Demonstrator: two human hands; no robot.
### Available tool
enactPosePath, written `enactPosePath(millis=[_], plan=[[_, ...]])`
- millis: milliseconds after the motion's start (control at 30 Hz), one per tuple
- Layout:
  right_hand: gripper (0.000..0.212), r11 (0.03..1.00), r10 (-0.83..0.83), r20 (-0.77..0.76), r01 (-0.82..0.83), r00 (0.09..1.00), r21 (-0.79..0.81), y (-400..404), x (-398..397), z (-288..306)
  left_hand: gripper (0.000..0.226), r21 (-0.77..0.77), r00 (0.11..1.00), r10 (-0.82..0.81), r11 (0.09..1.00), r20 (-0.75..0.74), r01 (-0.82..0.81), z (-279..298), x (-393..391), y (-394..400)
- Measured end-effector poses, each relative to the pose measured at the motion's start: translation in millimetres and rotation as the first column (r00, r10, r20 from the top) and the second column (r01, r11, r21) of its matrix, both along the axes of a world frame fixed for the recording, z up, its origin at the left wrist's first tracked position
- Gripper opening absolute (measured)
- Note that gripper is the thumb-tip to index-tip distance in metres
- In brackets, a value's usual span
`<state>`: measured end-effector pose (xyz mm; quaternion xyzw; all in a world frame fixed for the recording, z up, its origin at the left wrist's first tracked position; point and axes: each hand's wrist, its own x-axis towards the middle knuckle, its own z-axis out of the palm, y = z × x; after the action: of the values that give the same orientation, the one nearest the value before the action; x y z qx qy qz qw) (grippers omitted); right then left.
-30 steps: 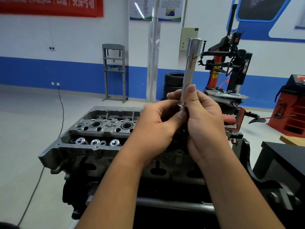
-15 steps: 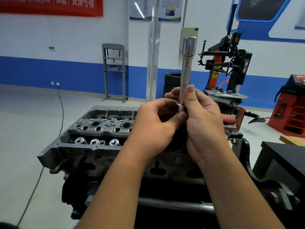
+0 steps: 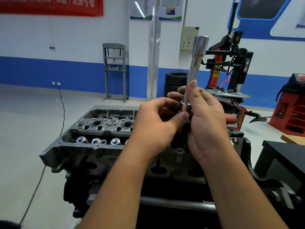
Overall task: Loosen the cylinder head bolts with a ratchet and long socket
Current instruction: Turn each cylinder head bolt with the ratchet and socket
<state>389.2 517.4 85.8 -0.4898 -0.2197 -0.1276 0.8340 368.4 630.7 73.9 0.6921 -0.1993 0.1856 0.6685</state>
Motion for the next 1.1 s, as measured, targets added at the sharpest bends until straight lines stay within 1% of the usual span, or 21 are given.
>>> enactPosePath(millis=[67, 133, 200, 267, 367, 433, 500, 567, 600, 667, 733, 800, 867, 1000, 1100], plan=[[0.034, 0.999, -0.033, 0.007, 0.033, 0.999, 0.0, 0, -1, 0, 0.016, -0.005, 1.0, 0.028, 1.0, 0.011, -0.028, -2, 1, 0], [0.037, 0.998, -0.062, 0.012, 0.062, 0.998, -0.014, -1, -1, 0, 0.014, -0.005, 1.0, 0.015, 1.0, 0.023, -0.014, -1, 0, 0], [0.035, 0.997, -0.073, 0.025, 0.074, 0.997, -0.033, 0, -1, 0, 0.015, -0.001, 0.999, -0.026, 1.0, 0.047, 0.026, 0, -1, -1], [0.035, 0.996, -0.076, 0.034, 0.077, 0.997, -0.037, 1, -2, 0, 0.019, 0.019, 0.996, -0.019, 1.0, 0.084, 0.017, 0, -2, -3], [0.033, 0.998, -0.049, 0.024, 0.049, 0.999, -0.033, 2, -2, 1, 0.017, 0.058, 0.985, 0.089, 0.993, 0.148, -0.099, 1, -2, -5], [0.031, 0.999, -0.023, -0.003, 0.023, 1.0, -0.023, 1, -2, 2, 0.014, 0.028, 0.973, 0.174, 0.983, 0.152, -0.18, 2, -1, -7], [0.03, 1.0, -0.007, -0.026, 0.007, 1.0, 0.003, 0, -2, 3, 0.016, -0.015, 0.957, 0.252, 0.967, 0.145, -0.253, 1, -1, -8], [0.033, 0.999, -0.036, -0.023, 0.036, 0.999, -0.01, -2, -2, 2, 0.017, -0.035, 0.947, 0.281, 0.96, 0.155, -0.28, 1, -2, -9], [0.036, 0.998, -0.056, -0.016, 0.055, 0.998, -0.023, -2, -2, 2, 0.017, -0.025, 0.951, 0.262, 0.965, 0.166, -0.262, 2, -2, -9], [0.04, 0.997, -0.066, -0.004, 0.065, 0.998, -0.046, -3, -2, 1, 0.019, 0.047, 0.968, 0.175, 0.981, 0.178, -0.186, 4, -3, -6], [0.038, 0.996, -0.057, 0.005, 0.057, 0.998, -0.071, -2, -3, 1, 0.025, 0.127, 0.979, 0.073, 0.987, 0.189, -0.098, 7, -4, 1], [0.036, 0.995, -0.055, 0.012, 0.055, 0.998, -0.085, -1, -3, 1, 0.031, 0.152, 0.981, 0.005, 0.988, 0.195, -0.035, 9, -5, 7], [0.038, 0.995, -0.056, 0.01, 0.056, 0.998, -0.081, 0, -3, 1, 0.033, 0.125, 0.982, 0.008, 0.992, 0.191, -0.033, 8, -4, 10], [0.035, 0.994, -0.075, -0.009, 0.074, 0.997, -0.085, 0, -3, 3, 0.017, 0.065, 0.977, 0.11, 0.99, 0.182, -0.123, 4, -1, 9], [0.037, 0.992, -0.109, -0.016, 0.108, 0.994, -0.063, -1, -4, 4, 0.014, 0.04, 0.974, 0.129, 0.989, 0.188, -0.139, 3, 0, 9]])
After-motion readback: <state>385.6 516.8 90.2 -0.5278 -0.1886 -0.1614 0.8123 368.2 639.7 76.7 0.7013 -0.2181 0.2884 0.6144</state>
